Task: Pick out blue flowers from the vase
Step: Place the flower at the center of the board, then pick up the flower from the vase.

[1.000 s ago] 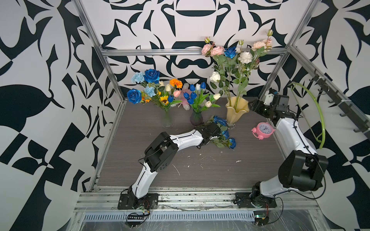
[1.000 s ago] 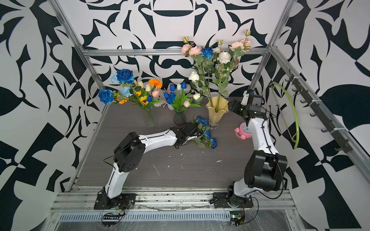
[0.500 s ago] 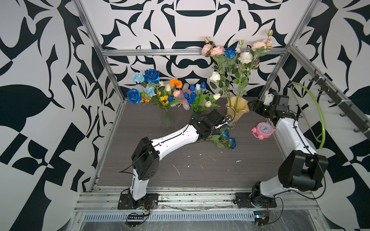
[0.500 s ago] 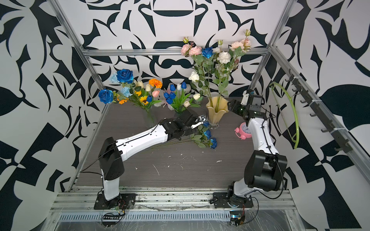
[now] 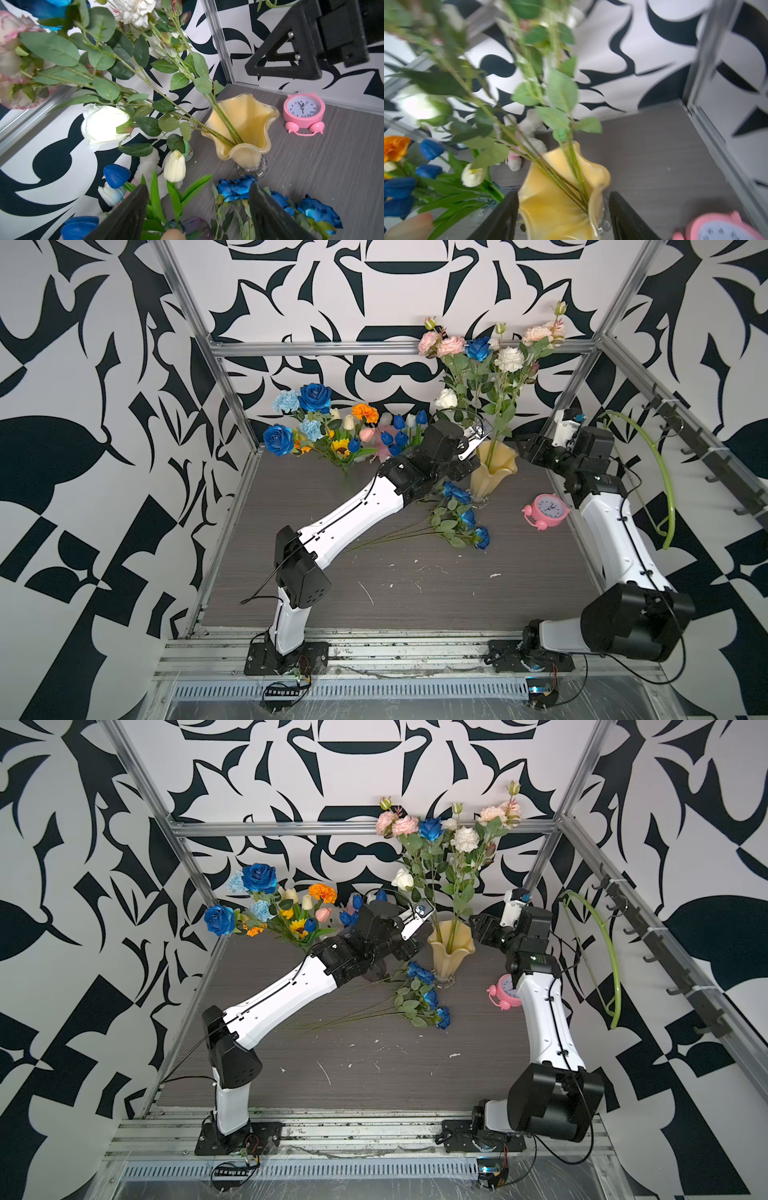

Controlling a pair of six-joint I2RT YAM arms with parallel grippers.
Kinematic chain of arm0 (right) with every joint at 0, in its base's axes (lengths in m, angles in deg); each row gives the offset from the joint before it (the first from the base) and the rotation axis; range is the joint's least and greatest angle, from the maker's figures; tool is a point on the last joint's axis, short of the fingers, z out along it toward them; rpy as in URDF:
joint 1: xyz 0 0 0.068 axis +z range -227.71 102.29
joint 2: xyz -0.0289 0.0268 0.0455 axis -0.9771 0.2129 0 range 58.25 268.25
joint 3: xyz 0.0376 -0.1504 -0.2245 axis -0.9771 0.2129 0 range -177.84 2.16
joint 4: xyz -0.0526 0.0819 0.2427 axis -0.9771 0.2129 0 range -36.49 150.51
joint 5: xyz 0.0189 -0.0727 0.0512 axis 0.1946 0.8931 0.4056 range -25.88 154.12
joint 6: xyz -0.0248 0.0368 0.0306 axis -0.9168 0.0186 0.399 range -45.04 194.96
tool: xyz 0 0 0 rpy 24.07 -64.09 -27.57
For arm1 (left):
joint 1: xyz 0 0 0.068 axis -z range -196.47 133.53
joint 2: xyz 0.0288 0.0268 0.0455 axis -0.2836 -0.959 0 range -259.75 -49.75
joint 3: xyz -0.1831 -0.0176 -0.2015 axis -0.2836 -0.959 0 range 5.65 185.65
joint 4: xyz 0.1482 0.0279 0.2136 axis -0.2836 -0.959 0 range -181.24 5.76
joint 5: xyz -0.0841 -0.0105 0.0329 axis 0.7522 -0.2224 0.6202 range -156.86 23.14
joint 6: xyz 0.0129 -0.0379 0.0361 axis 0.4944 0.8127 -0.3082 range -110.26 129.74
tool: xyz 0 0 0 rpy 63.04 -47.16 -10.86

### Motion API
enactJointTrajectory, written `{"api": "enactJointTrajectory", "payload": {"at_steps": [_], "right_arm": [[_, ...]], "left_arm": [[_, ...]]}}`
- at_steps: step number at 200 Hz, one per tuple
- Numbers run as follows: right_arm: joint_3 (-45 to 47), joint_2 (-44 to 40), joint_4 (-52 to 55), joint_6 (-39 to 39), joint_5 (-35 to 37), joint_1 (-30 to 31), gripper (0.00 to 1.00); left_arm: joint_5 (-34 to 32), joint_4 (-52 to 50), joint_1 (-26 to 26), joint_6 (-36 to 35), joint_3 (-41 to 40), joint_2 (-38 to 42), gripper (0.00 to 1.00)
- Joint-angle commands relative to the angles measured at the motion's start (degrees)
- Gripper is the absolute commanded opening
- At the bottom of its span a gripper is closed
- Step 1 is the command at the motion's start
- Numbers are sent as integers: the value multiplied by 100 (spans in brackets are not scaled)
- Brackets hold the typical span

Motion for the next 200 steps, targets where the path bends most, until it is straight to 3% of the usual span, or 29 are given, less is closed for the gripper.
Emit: {"api": "enactJointTrajectory", "payload": {"at_steps": [1,34,79,120,200], "right_arm": [[-526,162,-325,-475,-166,414,67],[-1044,780,-691,-464,-22,853,63],[-1509,1565,-1779,340,-51,908,50],[-2181,2198,-1955,498,-230,1031,48],[-2284,2010,-1793,226,-8,1180,46]], "left_arm": [[288,88,-61,456,-115,173,80],[446,114,-200,771,-593,748,83],[737,-4,-452,1071,-1258,1429,84],[695,-113,-498,1085,-1758,1781,84],[694,-104,-664,1290,-2411,2224,84]]}}
